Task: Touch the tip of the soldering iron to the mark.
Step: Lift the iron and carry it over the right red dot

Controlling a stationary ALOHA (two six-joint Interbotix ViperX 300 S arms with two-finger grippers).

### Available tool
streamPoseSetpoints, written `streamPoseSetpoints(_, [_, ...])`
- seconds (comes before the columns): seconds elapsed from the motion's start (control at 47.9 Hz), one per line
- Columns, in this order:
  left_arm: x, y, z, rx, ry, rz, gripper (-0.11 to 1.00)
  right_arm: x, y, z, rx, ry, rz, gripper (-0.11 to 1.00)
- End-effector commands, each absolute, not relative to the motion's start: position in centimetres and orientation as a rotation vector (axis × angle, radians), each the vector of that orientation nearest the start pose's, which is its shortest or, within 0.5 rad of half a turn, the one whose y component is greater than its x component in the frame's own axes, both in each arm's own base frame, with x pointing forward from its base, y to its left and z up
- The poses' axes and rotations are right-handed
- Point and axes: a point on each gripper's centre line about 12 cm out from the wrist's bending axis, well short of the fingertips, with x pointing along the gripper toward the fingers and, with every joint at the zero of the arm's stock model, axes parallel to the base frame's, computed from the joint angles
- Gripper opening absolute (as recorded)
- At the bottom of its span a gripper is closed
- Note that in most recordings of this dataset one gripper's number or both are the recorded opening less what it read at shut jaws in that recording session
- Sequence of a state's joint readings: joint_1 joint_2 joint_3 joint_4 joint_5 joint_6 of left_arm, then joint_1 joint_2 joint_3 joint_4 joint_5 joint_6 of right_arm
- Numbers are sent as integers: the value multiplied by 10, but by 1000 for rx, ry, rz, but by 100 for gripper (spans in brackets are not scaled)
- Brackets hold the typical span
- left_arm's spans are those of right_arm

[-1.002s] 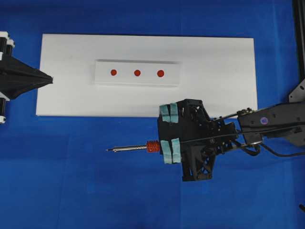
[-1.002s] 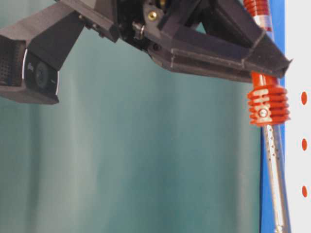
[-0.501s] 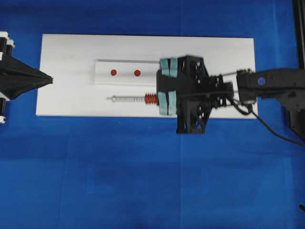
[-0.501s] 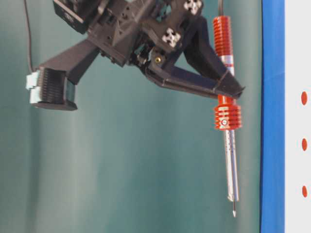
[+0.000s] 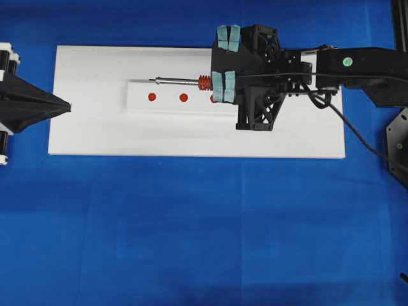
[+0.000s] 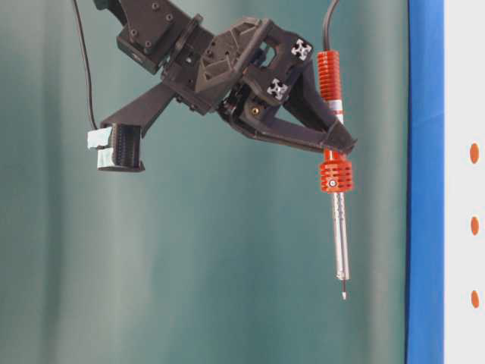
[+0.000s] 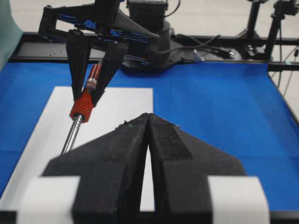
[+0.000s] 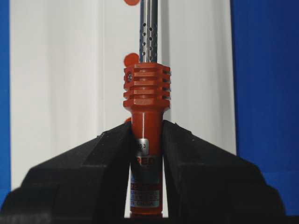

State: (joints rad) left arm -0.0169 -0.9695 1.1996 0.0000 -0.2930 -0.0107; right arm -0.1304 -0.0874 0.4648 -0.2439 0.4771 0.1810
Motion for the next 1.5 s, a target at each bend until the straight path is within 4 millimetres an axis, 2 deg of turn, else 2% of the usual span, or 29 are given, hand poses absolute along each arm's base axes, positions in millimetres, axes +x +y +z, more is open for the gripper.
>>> streamPoseSetpoints(0.0, [198, -3, 288, -11, -70, -18, 0, 386, -68, 254, -35, 787, -220, 6])
streamPoseSetpoints(0.376, [198, -3, 288, -8, -72, -18, 0, 384, -69, 252, -34, 811, -223, 6])
streamPoseSetpoints(0.752, [198, -4, 288, -11, -70, -19, 0, 364, -68, 237, -16, 1025, -257, 6])
streamPoseSetpoints(1.482, [198, -4, 288, -10, -70, -19, 0, 367, -67, 240, -26, 993, -243, 6])
